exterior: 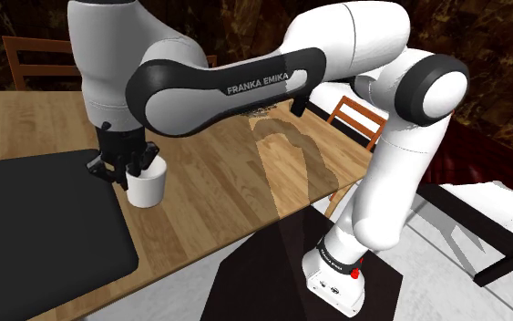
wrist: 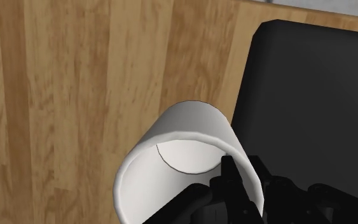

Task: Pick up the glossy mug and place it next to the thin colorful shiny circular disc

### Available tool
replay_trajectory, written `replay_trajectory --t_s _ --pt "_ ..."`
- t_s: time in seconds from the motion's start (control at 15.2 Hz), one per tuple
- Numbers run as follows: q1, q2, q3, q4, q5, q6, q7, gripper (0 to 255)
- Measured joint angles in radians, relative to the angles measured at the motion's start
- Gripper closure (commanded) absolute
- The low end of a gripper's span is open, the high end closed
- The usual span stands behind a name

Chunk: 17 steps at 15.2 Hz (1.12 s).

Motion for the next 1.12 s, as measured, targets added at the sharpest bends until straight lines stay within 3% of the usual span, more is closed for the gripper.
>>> replay_trajectory --t_s 0.86,1.12 --pt "0.000 -0.030 0.008 0.142 0.028 -0.163 -0.031 255" --pt "-0.060 -0.092 -0.018 0.077 0.068 -0.139 -0.117 255"
